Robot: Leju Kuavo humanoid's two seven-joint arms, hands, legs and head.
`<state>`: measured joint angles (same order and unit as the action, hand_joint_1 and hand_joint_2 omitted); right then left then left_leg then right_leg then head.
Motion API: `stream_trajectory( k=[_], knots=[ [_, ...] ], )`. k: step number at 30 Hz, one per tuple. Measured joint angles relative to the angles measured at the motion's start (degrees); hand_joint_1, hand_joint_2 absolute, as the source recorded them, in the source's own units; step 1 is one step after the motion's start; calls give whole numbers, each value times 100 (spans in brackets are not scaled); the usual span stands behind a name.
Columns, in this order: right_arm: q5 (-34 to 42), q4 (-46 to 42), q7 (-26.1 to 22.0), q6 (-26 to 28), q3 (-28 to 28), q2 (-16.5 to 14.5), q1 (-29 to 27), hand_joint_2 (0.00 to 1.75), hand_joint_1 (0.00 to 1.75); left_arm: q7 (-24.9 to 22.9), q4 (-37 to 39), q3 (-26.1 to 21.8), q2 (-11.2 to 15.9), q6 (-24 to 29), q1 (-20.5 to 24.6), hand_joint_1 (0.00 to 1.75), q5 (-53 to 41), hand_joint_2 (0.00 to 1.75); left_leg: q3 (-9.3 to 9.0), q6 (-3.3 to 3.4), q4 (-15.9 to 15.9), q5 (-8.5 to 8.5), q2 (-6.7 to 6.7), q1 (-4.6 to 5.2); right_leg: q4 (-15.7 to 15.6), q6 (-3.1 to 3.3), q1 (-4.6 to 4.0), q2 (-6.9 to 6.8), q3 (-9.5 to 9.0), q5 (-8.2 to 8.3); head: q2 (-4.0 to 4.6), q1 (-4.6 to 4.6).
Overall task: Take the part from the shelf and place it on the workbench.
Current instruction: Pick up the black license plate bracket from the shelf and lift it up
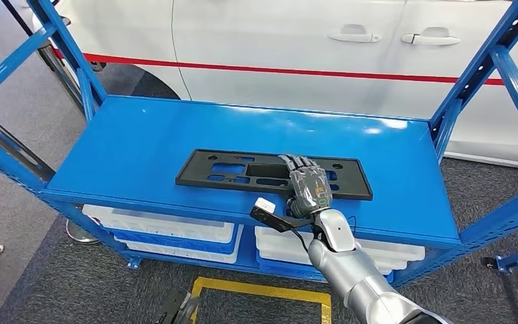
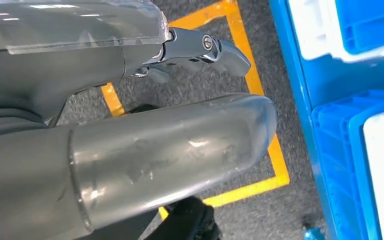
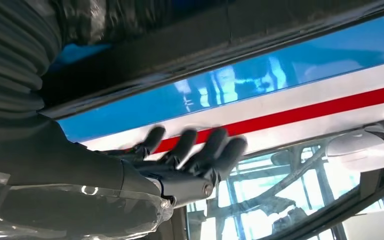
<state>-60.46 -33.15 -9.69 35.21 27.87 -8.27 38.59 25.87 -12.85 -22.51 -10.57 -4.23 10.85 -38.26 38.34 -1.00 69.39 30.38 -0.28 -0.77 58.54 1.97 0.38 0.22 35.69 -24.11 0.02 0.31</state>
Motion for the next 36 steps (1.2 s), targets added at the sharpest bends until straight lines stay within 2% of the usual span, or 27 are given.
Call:
stream_trajectory(
  k=[1, 2, 3, 6, 8, 9, 11, 12, 13, 14, 15, 16, 18, 19, 21, 23, 25, 27, 28, 29, 30, 31, 33, 34, 36],
  knots=[
    [11, -1, -15, 5, 0, 0, 1, 175, 175, 13, -1, 0, 1, 2, 8, 0, 1, 0, -156, 26, -412, -241, 3, 2, 12, -14, 0, 3, -18, -20, 0, -1],
    [28, -1, -32, 10, 0, 0, 3, 175, 175, 26, -1, -1, 2, 4, 20, 0, 3, 0, -287, 50, -775, -386, 6, 15, 20, -34, -4, 4, -29, -33, 0, -1],
    [50, -3, -47, 17, 0, 0, 4, 175, 175, 38, -1, -1, 2, 7, 32, 0, 4, 0, -379, 83, -1009, -466, 8, 29, 23, -60, -9, 4, -27, -40, 1, -1],
    [103, -44, -83, 44, 0, 1, -4, 175, 175, 73, -1, -2, 2, 12, 42, 0, 7, 0, -424, 184, -1139, -521, -2, 52, 11, -159, -23, 5, -9, -41, -1, -1],
    [138, -101, -90, 67, -8, 8, 5, 175, 175, 86, -1, -2, -3, 17, 51, 0, 8, 0, -450, 249, -1198, -582, 7, 26, 121, -219, -20, 4, 33, -138, 0, -3],
    [164, -130, -91, 77, -18, 13, 14, 175, 175, 91, -1, -3, -6, 20, 62, 0, 8, 0, -465, 279, -1225, -600, 14, 11, 329, -243, -17, 3, 126, -272, 0, -3],
    [226, -172, -106, 85, -43, 32, 15, 175, 175, 99, -1, -5, -8, 24, 76, 0, 11, 0, -471, 311, -1232, -600, 22, 11, 1035, -279, 3, 0, 463, -630, -1, -4],
    [262, -192, -126, 89, -56, 43, 5, 175, 175, 102, -1, -7, -8, 25, 77, 0, 13, 0, -473, 319, -1229, -593, 22, 13, 1380, -297, 12, 0, 635, -753, -1, -4],
    [299, -213, -150, 93, -68, 55, -7, 175, 175, 104, -1, -9, -7, 25, 77, 0, 14, 0, -477, 320, -1225, -585, 21, 14, 1560, -312, 23, -1, 734, -769, -1, -3],
    [336, -237, -176, 97, -80, 65, -16, 175, 175, 106, -1, -12, -8, 25, 76, 0, 14, 0, -487, 317, -1218, -573, 16, 13, 1529, -320, 34, -4, 727, -674, 0, -4],
    [372, -265, -198, 98, -90, 69, -20, 175, 175, 107, -1, -14, -8, 26, 76, 0, 14, 0, -501, 307, -1206, -556, 11, 11, 1279, -321, 44, -8, 607, -490, 1, -3],
    [412, -294, -218, 99, -101, 74, -20, 175, 175, 109, -1, -15, -9, 27, 76, 0, 16, 0, -516, 291, -1188, -534, 6, 10, 891, -310, 51, -14, 414, -279, 1, -4],
    [532, -366, -286, 101, -127, 80, -22, 175, 175, 113, -1, -22, -11, 34, 80, 0, 38, 0, -521, 236, -1137, -483, -5, 28, 251, -270, 36, -18, 95, -65, 0, -2],
    [637, -420, -352, 102, -148, 86, -33, 175, 175, 116, -1, -34, -11, 45, 81, 0, 63, 0, -519, 205, -1121, -465, -7, 36, 109, -245, 21, -14, 26, -53, 0, -1],
    [925, -574, -527, 99, -209, 97, -88, 175, 175, 121, -1, -80, -13, 90, 83, 0, 132, 0, -527, 142, -1125, -452, -8, 33, 72, -189, 1, -2, 10, -76, -1, 1],
    [1241, -791, -682, 67, -281, 104, -143, 175, 175, 126, -1, -134, -15, 149, 81, 0, 202, 0, -515, 83, -1076, -394, -6, 17, 33, -130, 19, -2, -17, -60, 0, 1],
    [1522, -1063, -773, -11, -350, 108, -203, 175, 175, 145, -1, -169, -16, 217, 80, 0, 244, 0, -331, 30, -648, -127, -2, 3, 0, -81, 43, -12, -44, -45, -1, 5],
    [1912, -1542, -888, -144, -424, 137, -399, 175, 175, 215, -1, -219, -16, 333, 64, 0, 279, 0, 3, -12, 87, 211, 1, -9, 4, -50, 35, -25, -49, -51, -1, 8],
    [2167, -1876, -955, -228, -454, 161, -542, 175, 175, 269, -1, -248, -16, 411, 46, 0, 299, 0, 122, -24, 333, 274, 2, -13, 11, -43, 30, -27, -48, -56, 0, 8],
    [2428, -2242, -1008, -319, -473, 185, -678, 175, 175, 330, -1, -273, -16, 491, 25, 0, 314, 0, 146, -27, 378, 223, 3, -14, 18, -39, 28, -24, -48, -61, 1, 8],
    [2657, -2583, -1041, -405, -481, 206, -792, 175, 175, 389, -1, -291, -14, 568, 9, 0, 323, 0, 66, -20, 205, 71, 4, -15, 26, -39, 28, -14, -49, -67, 0, 7],
    [2854, -2925, -1054, -482, -483, 226, -890, 175, 175, 455, -1, -301, -11, 646, 2, 0, 330, 0, -98, -2, -149, -141, 4, -15, 35, -45, 29, -3, -51, -74, 0, 7],
    [3126, -3542, -1058, -607, -483, 293, -1060, 175, 175, 558, -1, -313, -7, 743, 5, 0, 328, 0, -416, 53, -838, -406, 2, 3, 52, -82, 15, 12, -43, -84, -1, 7],
    [3237, -3838, -1057, -679, -483, 346, -1138, 175, 175, 590, -1, -316, -5, 741, 1, 0, 325, 44, -494, 82, -1027, -448, -2, 16, 54, -112, 9, 12, -32, -81, -1, 6],
    [3411, -4336, -1055, -846, -483, 467, -1261, 175, 175, 603, -1, -320, 4, 630, -35, 0, 323, 131, -502, 136, -1102, -448, -12, 39, 42, -178, 8, 10, -16, -61, -1, 4]
  ],
)
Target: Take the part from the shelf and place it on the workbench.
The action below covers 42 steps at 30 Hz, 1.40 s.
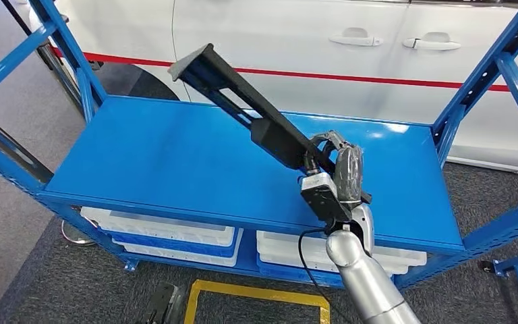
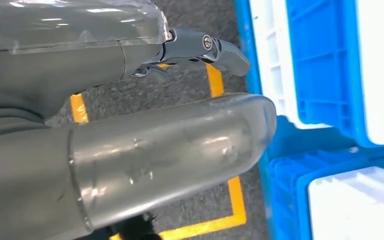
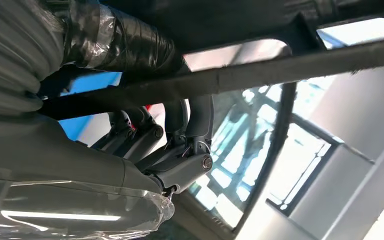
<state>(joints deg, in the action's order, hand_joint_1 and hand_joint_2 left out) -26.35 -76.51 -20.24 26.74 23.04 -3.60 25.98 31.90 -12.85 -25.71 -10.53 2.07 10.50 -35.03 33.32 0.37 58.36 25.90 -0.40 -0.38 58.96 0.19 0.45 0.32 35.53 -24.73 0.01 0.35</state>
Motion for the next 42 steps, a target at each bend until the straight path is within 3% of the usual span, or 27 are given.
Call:
stream_trajectory(
  k=[1, 3, 6, 7, 8, 9, 12, 14, 17, 19, 21, 22, 23, 24, 27, 29, 33, 34, 37, 38, 39, 40, 42],
  knots=[
    [75, -228, 9, -93, 0, 66, -48, 175, 175, -2, 0, -4, 5, -78, -27, 0, 7, 175, -4, 34, -23, -22, 2, -9, 3, -31, 9, -1, 3, -7, 0, -1],
    [185, -635, 29, -233, 0, 199, -106, 175, 175, -4, 0, -14, 12, -206, -63, 0, 17, 175, -23, 115, -86, -69, 8, -30, 199, -83, 18, -3, 88, -162, 0, -3],
    [307, -1026, 48, -393, 0, 353, -183, 175, 175, 3, 0, -38, 21, -345, -95, 0, 21, 44, -21, 182, -111, -89, 14, -29, 1157, -131, 32, -5, 529, -666, 1, -6],
    [333, -1102, 48, -442, 1, 385, -221, 175, 175, 13, 0, -50, 25, -393, -113, 0, 22, 0, -19, 183, -107, -87, 13, -27, 1414, -145, 38, -6, 650, -744, 1, -7],
    [342, -1163, 48, -485, 6, 409, -253, 175, 175, 29, 0, -62, 29, -439, -133, 0, 27, 0, -18, 183, -100, -81, 12, -27, 1495, -155, 45, -9, 688, -722, 1, -6],
    [335, -1209, 47, -524, 15, 425, -275, 175, 175, 46, 0, -72, 31, -480, -151, 0, 31, 0, -18, 177, -87, -72, 9, -28, 1363, -160, 56, -13, 619, -600, 1, -7],
    [275, -1296, 45, -609, 95, 449, -297, 175, 175, 99, 0, -84, 22, -545, -173, 0, 31, 0, 1, 111, -7, -16, 0, -17, 359, -135, 74, -20, 105, -159, 0, -5],
    [245, -1322, 51, -631, 173, 455, -311, 175, 175, 133, 0, -83, 13, -546, -175, 0, -3, 0, 23, 54, 29, 12, -3, 3, 98, -88, 55, -14, -14, -129, 0, -2],
    [216, -1330, 70, -674, 269, 461, -326, 175, 175, 156, 0, -70, -16, -427, -182, 0, -92, 0, 45, -36, 78, 67, 0, -15, 72, 19, 48, -13, -17, -111, 0, 0],
    [180, -1330, 84, -699, 339, 461, -326, 175, 175, 173, 0, -66, -46, -408, -176, 0, -92, 0, 208, -95, 460, 312, 7, -32, 47, 88, 64, -24, -32, -100, 0, 1],
    [140, -1329, 100, -700, 406, 462, -333, 175, 175, 176, 0, -66, -77, -463, -176, 0, -66, 0, 553, -129, 1208, 669, 10, -36, 49, 119, 54, -31, -34, -108, 1, 2],
    [123, -1328, 108, -697, 433, 462, -342, 175, 175, 168, 0, -67, -89, -494, -182, 0, -54, 0, 712, -135, 1529, 774, 11, -36, 52, 125, 46, -32, -35, -112, 1, 2],
    [108, -1328, 113, -693, 458, 463, -353, 175, 175, 148, 0, -67, -100, -517, -188, 0, -44, 0, 787, -131, 1664, 767, 11, -36, 55, 129, 37, -31, -38, -116, 0, 2],
    [96, -1329, 119, -689, 480, 463, -361, 175, 175, 120, 0, -67, -110, -528, -191, 0, -38, 0, 755, -114, 1571, 648, 11, -34, 57, 131, 29, -28, -44, -120, 0, 2],
    [81, -1352, 118, -657, 525, 463, -373, 175, 175, -32, 0, -67, -127, -496, -181, 0, -37, 0, 236, -3, 437, 86, 11, -2, 59, 113, 3, -16, -74, -139, 1, 1],
    [90, -1375, 96, -615, 535, 463, -389, 175, 175, -130, 0, -68, -132, -458, -171, 0, -36, 0, 62, 48, 59, -5, 8, 30, 57, 71, -7, -15, -71, -140, 0, 1],
    [112, -1435, 26, -579, 547, 465, -436, 175, 175, -235, 0, -80, -139, -453, -168, 0, -2, 0, 13, 132, -68, -68, 9, 1, 125, -48, -12, -22, -43, -213, 1, -2],
    [124, -1451, 6, -570, 550, 466, -440, 175, 175, -264, 0, -84, -140, -452, -162, 0, 4, 0, -4, 161, -107, -91, 14, -15, 320, -69, -10, -22, 42, -343, 1, -2],
    [186, -1467, -69, -509, 553, 473, -505, 175, 175, -365, 0, -92, -139, -455, -151, 0, 3, 0, -2, 189, -107, -109, 25, -15, 1336, -110, 19, -23, 514, -845, 0, -3],
    [213, -1469, -99, -482, 554, 476, -541, 175, 175, -396, 0, -93, -138, -459, -151, 0, 0, 0, 4, 188, -93, -110, 25, -15, 1524, -123, 30, -25, 603, -882, 0, -3],
    [242, -1476, -131, -453, 554, 478, -575, 175, 175, -422, 0, -93, -137, -461, -151, 0, -7, 0, 12, 183, -70, -107, 22, -18, 1503, -134, 43, -26, 590, -808, 0, -4],
    [268, -1491, -163, -425, 555, 479, -602, 175, 175, -442, 0, -93, -137, -464, -149, 0, -17, 0, 22, 171, -38, -98, 17, -22, 1262, -141, 59, -28, 466, -638, 0, -3],
    [304, -1542, -230, -347, 556, 478, -640, 175, 175, -474, 0, -92, -138, -467, -138, 0, -50, 0, 56, 123, 44, -61, 7, -19, 541, -142, 78, -27, 110, -312, 0, -4]
  ],
)
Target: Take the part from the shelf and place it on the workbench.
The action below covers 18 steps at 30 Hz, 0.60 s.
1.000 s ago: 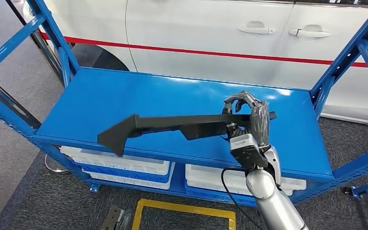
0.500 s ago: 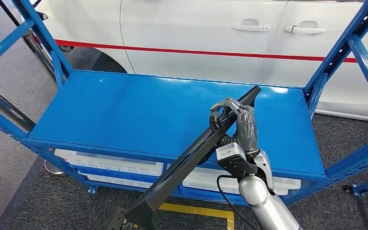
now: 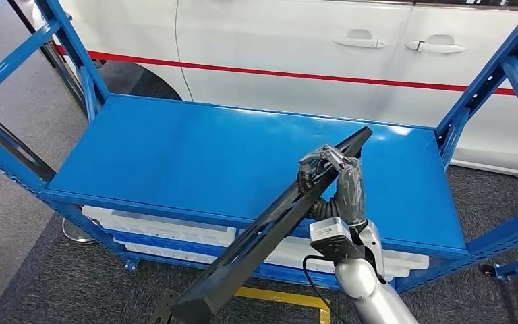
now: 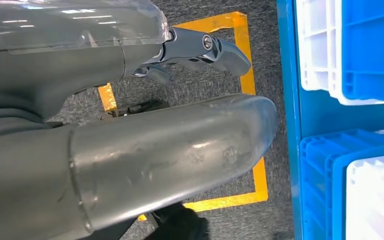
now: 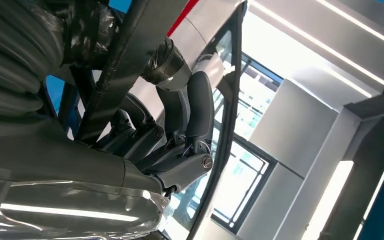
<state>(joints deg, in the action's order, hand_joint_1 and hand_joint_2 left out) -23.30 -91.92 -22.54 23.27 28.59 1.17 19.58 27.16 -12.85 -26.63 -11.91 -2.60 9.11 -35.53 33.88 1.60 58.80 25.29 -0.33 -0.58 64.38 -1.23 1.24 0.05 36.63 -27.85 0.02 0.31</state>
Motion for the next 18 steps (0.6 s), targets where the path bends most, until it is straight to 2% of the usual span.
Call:
stream_trajectory(
  k=[1, 2, 5, 6, 7, 8, 10, 11, 12, 13, 16, 17, 18],
  knots=[
    [7, -31, -27, 40, 0, -1, -19, 175, 175, -14, 0, 1, 1, -2, 7, 0, -16, 0, 24, -28, 39, 14, -4, 10, -248, 16, 2, 7, -114, 90, -1, 2],
    [6, -55, -51, 81, 0, -2, -41, 175, 175, -26, 0, 3, 2, -4, 15, 0, -33, 0, 45, -55, 67, 19, -5, 21, -357, 37, -7, 16, -153, 115, 0, 3],
    [-26, -112, -81, 168, -1, -6, -112, 175, 175, -64, 0, 8, 4, -19, 26, 0, -76, 0, 78, -140, 82, 8, -7, 14, -366, 149, -29, 27, -110, 169, 1, 4],
    [-33, -128, -84, 184, -1, -10, -127, 175, 175, -81, 0, 10, 4, -23, 24, 0, -90, 0, 107, -171, 135, 81, -4, 4, -378, 197, -25, 19, -92, 199, 0, 4],
    [-35, -142, -86, 195, -1, -14, -138, 175, 175, -97, 0, 11, 4, -28, 22, 0, -103, 0, 161, -197, 270, 220, -1, -2, -393, 243, -16, 9, -67, 233, 0, 5],
    [-33, -150, -87, 204, 0, -20, -148, 175, 175, -113, 0, 13, 4, -32, 20, 0, -113, 0, 259, -224, 536, 441, 3, -9, -401, 281, -15, -2, -30, 268, -1, 6],
    [-32, -155, -89, 214, 1, -30, -183, 175, 175, -149, 0, 14, 5, -37, 14, 0, -128, 0, 510, -259, 1283, 913, 6, -12, -400, 318, -35, -17, 74, 344, 0, 6],
    [-33, -154, -89, 218, 2, -32, -207, 175, 175, -167, 0, 14, 5, -37, 7, 0, -131, 0, 581, -262, 1578, 1063, 6, -12, -399, 324, -51, -23, 133, 388, 0, 6],
    [-38, -153, -90, 222, 6, -34, -231, 175, 175, -189, 0, 14, 7, -37, -2, 0, -127, 0, 549, -251, 1668, 1103, 6, -10, -398, 327, -66, -27, 189, 432, 0, 6],
    [-43, -152, -91, 229, 14, -37, -251, 175, 175, -209, 0, 14, 7, -37, -12, 0, -120, 0, 386, -224, 1502, 1034, 6, -5, -398, 327, -83, -28, 242, 478, 0, 6],
    [-98, -153, -112, 259, 52, -64, -288, 175, 175, -244, 0, 14, 13, -35, -17, 0, -95, 0, -435, -73, 250, 689, 12, 52, -413, 306, -115, -26, 351, 629, -1, 4],
    [-128, -153, -123, 273, 66, -78, -302, 175, 175, -251, 0, 13, 17, -35, -16, 0, -90, 0, -579, -29, -10, 625, 15, 80, -431, 279, -110, -28, 361, 680, -1, 5],
    [-161, -154, -131, 286, 84, -93, -323, 175, 175, -262, 0, 12, 22, -34, -18, 0, -81, 0, -613, 2, -116, 590, 18, 101, -456, 244, -96, -34, 360, 732, -1, 5]
  ],
)
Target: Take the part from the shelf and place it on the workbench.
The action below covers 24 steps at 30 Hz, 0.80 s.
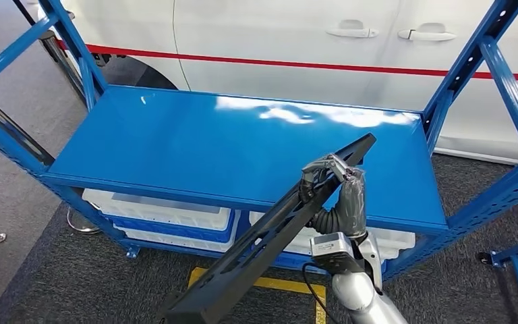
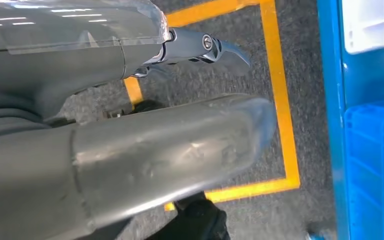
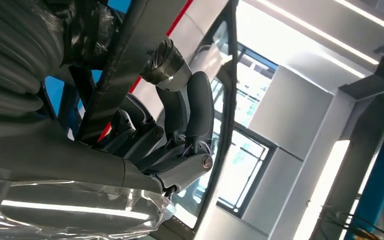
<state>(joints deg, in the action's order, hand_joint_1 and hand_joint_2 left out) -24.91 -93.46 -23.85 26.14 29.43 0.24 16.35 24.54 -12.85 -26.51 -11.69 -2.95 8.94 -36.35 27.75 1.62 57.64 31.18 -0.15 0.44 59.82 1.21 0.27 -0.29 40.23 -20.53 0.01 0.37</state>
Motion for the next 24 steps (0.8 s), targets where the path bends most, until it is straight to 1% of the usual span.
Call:
stream_trajectory(
  k=[1, 2, 3, 4, 5, 6, 7, 8, 9, 10, 11, 12, 13, 14, 15, 16, 17, 18, 19, 20, 21, 22, 23, 24],
  knots=[
    [-28, 0, -7, 13, 17, -11, -26, 175, 175, -11, 0, -2, 2, 0, -11, 0, 11, 0, 22, 23, -6, -69, 1, 19, -42, -40, 10, -4, -9, 59, 0, 2],
    [-46, 0, -11, 23, 32, -20, -50, 175, 175, -20, 1, -3, 2, -1, -24, 0, 21, 0, 36, 48, -52, -150, -1, 16, -85, -77, 16, -5, -12, 114, 0, 3],
    [-60, -1, -15, 37, 43, -26, -76, 175, 175, -26, 2, -5, 1, 0, -36, 0, 32, 0, 55, 67, -108, -248, 7, 2, -100, -109, 19, 3, -2, 97, 1, 3],
    [-70, -1, -22, 56, 45, -28, -95, 175, 175, -28, 3, -8, 0, 1, -44, 0, 39, 0, 89, 95, -166, -354, 17, -15, -46, -136, 16, 11, 28, -31, 1, 1],
    [-75, -2, -30, 73, 46, -28, -106, 175, 175, -31, 3, -9, -2, 1, -48, 0, 42, 0, 146, 113, -216, -459, 29, -37, 121, -160, 17, 21, 86, -272, 1, -2],
    [-79, -2, -39, 90, 48, -28, -118, 175, 175, -32, 3, -11, -5, 1, -48, 0, 44, 0, 224, 124, -229, -543, 40, -41, 410, -183, 31, 28, 159, -600, 1, -4],
    [-82, -2, -48, 101, 48, -28, -130, 175, 175, -33, 3, -12, -8, 0, -51, 0, 46, 0, 323, 134, -228, -619, 46, -43, 775, -208, 41, 28, 228, -899, 1, -6],
    [-84, -2, -54, 106, 49, -27, -145, 175, 175, -34, 4, -13, -12, -1, -55, 0, 46, 0, 428, 125, -218, -692, 52, -46, 1123, -235, 54, 28, 265, -1079, 1, -7],
    [-87, -2, -58, 113, 50, -27, -158, 175, 175, -34, 4, -13, -18, -1, -58, 0, 46, 0, 536, 111, -201, -761, 59, -50, 1362, -260, 68, 27, 243, -1123, 1, -7],
    [-90, -2, -61, 124, 51, -27, -166, 175, 175, -34, 4, -13, -22, -1, -59, 0, 46, 0, 645, 92, -174, -823, 65, -59, 1432, -282, 83, 26, 138, -1044, 1, -6],
    [-95, -2, -63, 138, 53, -27, -167, 175, 175, -34, 4, -13, -27, -1, -59, 0, 46, 0, 753, 65, -136, -875, 68, -72, 1307, -302, 99, 24, -59, -907, 1, -6],
    [-102, -2, -66, 153, 53, -28, -163, 175, 175, -34, 4, -13, -33, -1, -55, 0, 46, 0, 855, 32, -81, -917, 69, -85, 1005, -321, 119, 23, -351, -822, 1, -7],
    [-109, -3, -69, 166, 54, -30, -156, 175, 175, -34, 3, -13, -37, -1, -50, 0, 46, 0, 952, -1, -15, -949, 65, -88, 610, -331, 123, 26, -667, -841, 1, -7],
    [-116, -3, -71, 176, 55, -32, -152, 175, 175, -34, 3, -13, -40, -1, -47, 0, 45, 0, 1020, -39, 43, -979, 62, -88, 293, -308, 116, 37, -903, -901, 1, -2],
    [-122, -4, -73, 181, 55, -34, -147, 175, 175, -32, 2, -13, -42, -1, -44, 0, 45, 0, 1064, -77, 90, -1012, 60, -83, 70, -272, 107, 52, -1050, -986, 1, 0],
    [-126, -5, -74, 185, 55, -37, -145, 175, 175, -31, 2, -13, -43, -1, -43, 0, 45, 0, 1087, -114, 108, -1052, 56, -80, -16, -219, 84, 65, -1081, -1031, 0, 3],
    [-128, -6, -74, 189, 54, -37, -146, 175, 175, -31, 3, -13, -44, -1, -46, 0, 44, 0, 1094, -154, 104, -1100, 52, -86, -3, -151, 78, 71, -1041, -997, 0, 6],
    [-130, -8, -74, 190, 54, -37, -139, 175, 175, -31, 3, -13, -44, -1, -47, 0, 44, 0, 1117, -189, 117, -1094, 47, -97, -11, -95, 80, 60, -1004, -951, 0, 2],
    [-130, -10, -73, 192, 54, -38, -132, 175, 175, -33, 4, -13, -44, -1, -49, 0, 43, 0, 1162, -219, 187, -985, 41, -111, -15, -36, 81, 46, -949, -887, 0, 5],
    [-129, -17, -71, 195, 51, -38, -124, 175, 175, -34, 4, -13, -44, -1, -50, 0, 42, 0, 1233, -248, 359, -764, 38, -121, -24, 14, 87, 34, -877, -813, 1, 7],
    [-128, -27, -69, 200, 48, -39, -115, 175, 175, -36, 4, -13, -44, -1, -46, 0, 39, 0, 1323, -273, 651, -456, 38, -128, -23, 48, 87, 24, -791, -738, 0, 9],
    [-122, -38, -66, 206, 42, -39, -111, 175, 175, -38, 4, -13, -44, -1, -42, 0, 36, 0, 1415, -292, 1021, -151, 38, -130, -20, 67, 80, 22, -697, -665, 1, 11],
    [-109, -50, -61, 213, 29, -39, -109, 175, 175, -39, 4, -13, -44, -1, -37, 0, 33, 0, 1476, -306, 1397, 59, 39, -131, -16, 75, 68, 19, -599, -590, 1, 11],
    [-92, -59, -56, 221, 11, -39, -109, 175, 175, -41, 4, -13, -44, -1, -33, 0, 31, 0, 1480, -307, 1676, 137, 39, -131, -10, 78, 54, 15, -503, -517, 1, 11]
  ],
)
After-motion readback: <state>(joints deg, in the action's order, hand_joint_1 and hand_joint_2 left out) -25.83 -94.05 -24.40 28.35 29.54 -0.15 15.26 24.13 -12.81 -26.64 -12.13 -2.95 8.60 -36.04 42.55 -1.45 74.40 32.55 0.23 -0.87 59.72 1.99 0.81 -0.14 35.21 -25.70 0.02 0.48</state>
